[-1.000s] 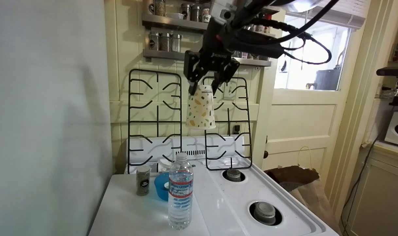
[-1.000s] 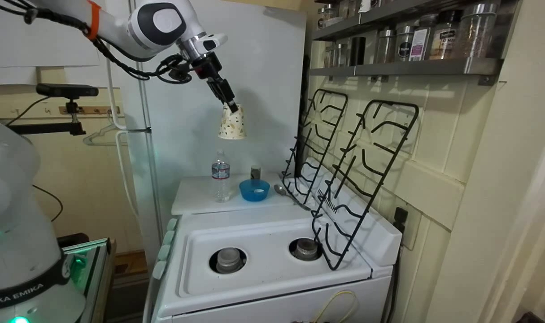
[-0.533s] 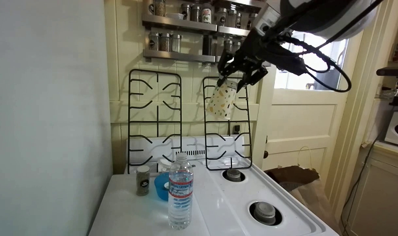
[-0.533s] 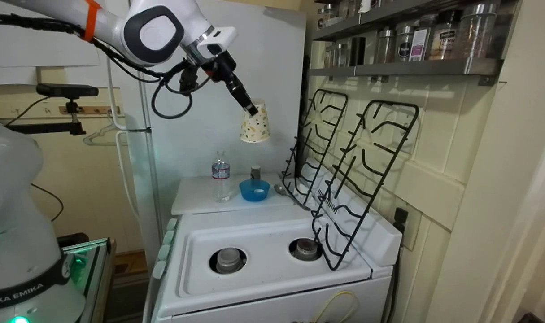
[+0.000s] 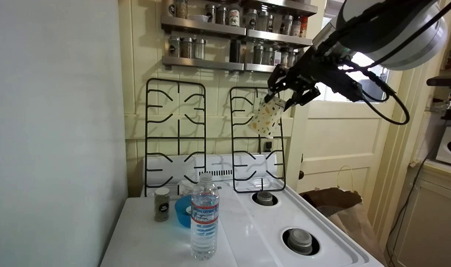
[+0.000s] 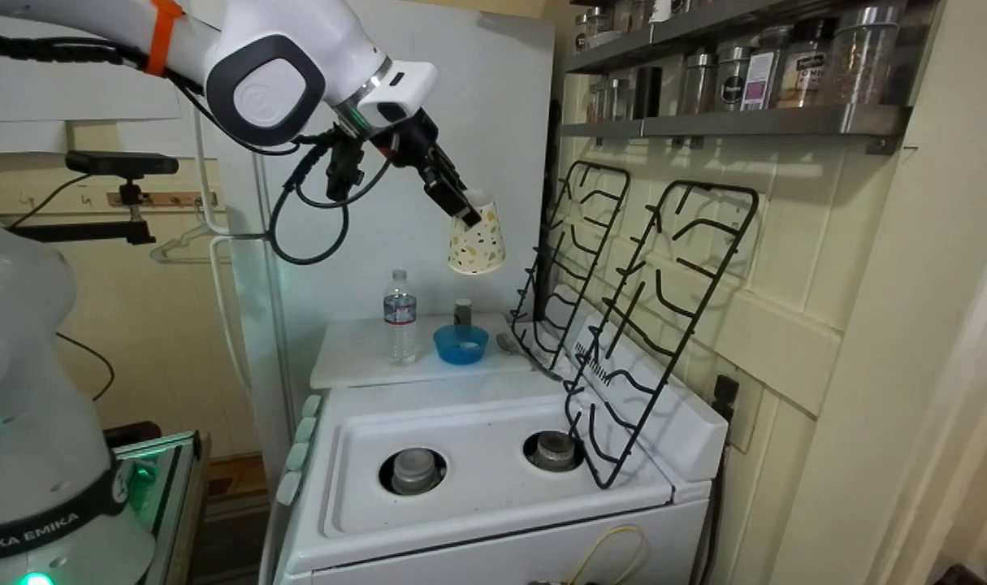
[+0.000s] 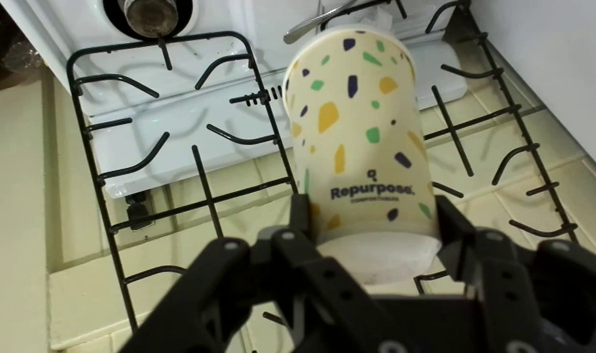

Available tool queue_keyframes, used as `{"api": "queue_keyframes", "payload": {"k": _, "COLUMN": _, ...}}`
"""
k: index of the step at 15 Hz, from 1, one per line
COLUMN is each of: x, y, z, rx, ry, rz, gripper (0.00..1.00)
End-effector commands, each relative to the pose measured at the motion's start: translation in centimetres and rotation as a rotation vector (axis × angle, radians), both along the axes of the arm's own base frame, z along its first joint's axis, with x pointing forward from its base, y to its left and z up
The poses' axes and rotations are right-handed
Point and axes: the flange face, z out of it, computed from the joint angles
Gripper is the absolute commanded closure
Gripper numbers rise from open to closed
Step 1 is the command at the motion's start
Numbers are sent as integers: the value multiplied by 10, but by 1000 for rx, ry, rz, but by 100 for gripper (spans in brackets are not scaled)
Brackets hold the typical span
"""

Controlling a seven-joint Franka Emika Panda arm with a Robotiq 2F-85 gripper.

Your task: Hang the cup on the black object

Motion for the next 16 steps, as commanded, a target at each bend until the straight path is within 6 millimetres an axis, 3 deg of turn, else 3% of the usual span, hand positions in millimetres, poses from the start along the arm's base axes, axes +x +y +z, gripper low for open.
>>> {"api": "queue_keyframes", "payload": {"k": 1, "x": 9, "y": 9, "z": -5, "rx": -39, "ry": 20, "rz": 7, "gripper": 63}}
{"api": "queue_keyframes", "payload": {"k": 2, "x": 13, "y": 3, "z": -6, "rx": -47, "ry": 26, "rz": -7, "gripper": 63}}
{"api": "queue_keyframes", "payload": {"k": 7, "x": 42, "y": -75, "z": -17, "rx": -48, "ry": 49, "rz": -266, "gripper": 63}}
{"api": "queue_keyframes", "payload": {"k": 10, "x": 59, "y": -110, "z": -22, "rx": -5, "ry": 85, "rz": -430, "gripper": 63}}
{"api": "queue_keyframes", "payload": {"k": 12, "x": 77, "y": -122, "z": -20, "rx": 38, "ry": 97, "rz": -518, "gripper": 63}}
{"api": "queue_keyframes", "payload": {"k": 16, "x": 121, "y": -123, "z": -2, "rx": 81, "ry": 72, "rz": -601, "gripper": 63}}
